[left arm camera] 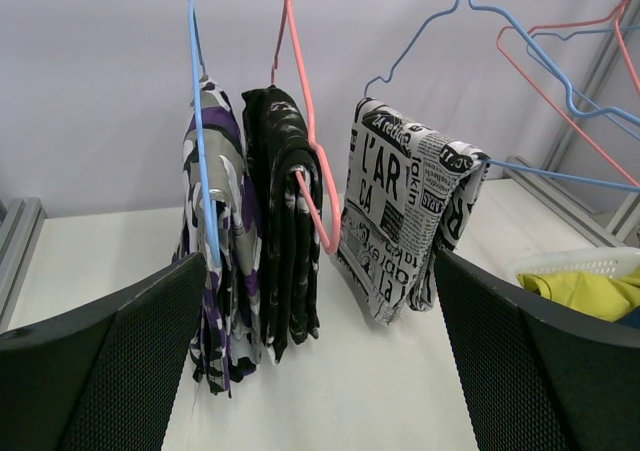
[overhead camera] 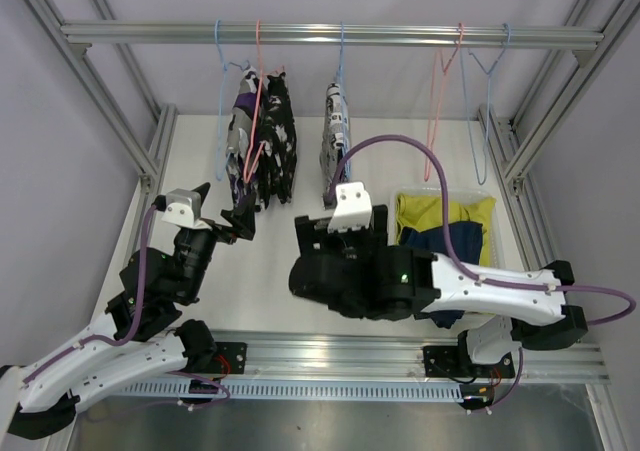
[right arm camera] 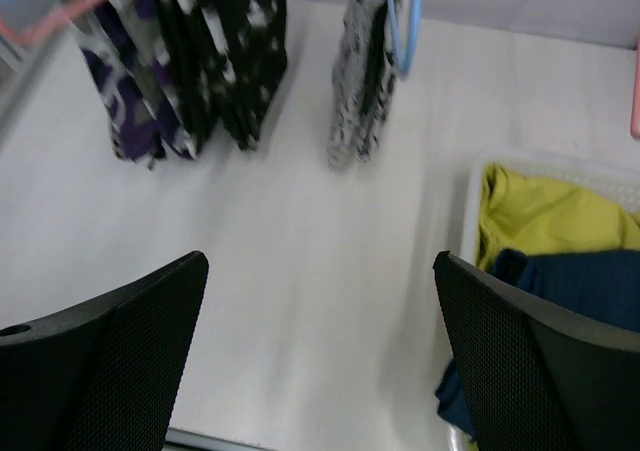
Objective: Remove the trousers from the hanger
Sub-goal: Pick up the hanger from the clothesline.
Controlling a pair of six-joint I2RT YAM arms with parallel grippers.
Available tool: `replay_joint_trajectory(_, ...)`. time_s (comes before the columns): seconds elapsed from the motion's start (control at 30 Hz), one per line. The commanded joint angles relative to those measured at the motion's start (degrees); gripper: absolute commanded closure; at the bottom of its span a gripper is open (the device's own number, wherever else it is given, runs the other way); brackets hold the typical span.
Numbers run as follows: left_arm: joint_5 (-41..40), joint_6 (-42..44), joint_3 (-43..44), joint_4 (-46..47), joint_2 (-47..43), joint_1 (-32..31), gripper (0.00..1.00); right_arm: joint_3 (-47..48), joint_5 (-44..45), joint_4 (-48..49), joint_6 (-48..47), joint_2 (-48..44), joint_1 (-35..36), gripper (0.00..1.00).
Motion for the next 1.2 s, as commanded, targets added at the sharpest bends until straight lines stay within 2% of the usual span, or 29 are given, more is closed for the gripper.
replay_joint_trajectory(0.0, -0.09, 1.29, 0.37, 1.1, -0.37, 0.37, 0.01, 5.19, -2.11, 23.67, -25.39, -5.57, -4.78, 0.01)
replay_joint_trajectory(0.03, -0.35, 1.64, 0.37, 1.27, -0.46, 0.37, 0.01, 5.28, -5.2, 27.02, -30.83, -6.9, -6.62, 0.01)
replay_joint_trajectory(0.1, -0.62, 1.82, 0.01, 1.71, -0.63, 0.37, 0.01, 6.42, -15.8, 31.09, -32.02, -9.88, -13.82, 0.01)
replay_joint_trajectory(0.17, -0.53, 1.82, 0.1, 1.71, -0.63, 0.37, 0.0, 10.02, -18.76, 30.84, -33.42, -10.08, -19.7, 0.01)
replay_joint_trajectory(0.27, -0.27, 1.56, 0.1, 1.54, -0.54, 0.46, 0.01, 17.22, -21.31, 26.82, -35.19, -7.54, -23.85, 0.01)
replay_joint_trajectory(0.3, -0.01, 1.47, 0.28, 1.45, -0.54, 0.37, 0.0, 18.63, -24.62, 25.92, -34.93, -6.92, -27.43, 0.01)
replay_joint_trajectory(0.43, 0.0, 1.47, 0.28, 1.19, -0.63, 0.46, 0.01, 20.05, -32.9, 25.92, -33.7, -5.42, -35.36, 0.01)
replay_joint_trajectory(0.5, -0.18, 1.47, 0.19, 1.36, -0.54, 0.46, 0.01, 19.97, -41.85, 25.91, -30.45, -4.89, -41.32, 0.01)
replay_joint_trajectory(0.73, 0.0, 1.47, 0.19, 1.36, -0.63, 0.46, 0.01, 19.17, -71.73, 29.86, -23.59, 1.17, -55.66, 0.04)
replay_joint_trajectory(0.77, 0.0, 1.56, 0.1, 1.28, -0.63, 0.37, 0.01, 19.26, -77.86, 31.61, -22.98, 2.13, -56.73, 0.05)
replay_joint_trajectory(0.93, 0.0, 1.56, 0.19, 1.36, -0.89, 0.37, 0.01, 19.26, -89.93, 38.37, -18.59, 7.15, -60.42, 0.07)
replay_joint_trajectory(1.17, 0.08, 1.47, 0.28, 1.36, -0.98, 0.37, 0.01, 16.19, -98.38, 46.64, -13.14, 10.58, -61.75, 0.08)
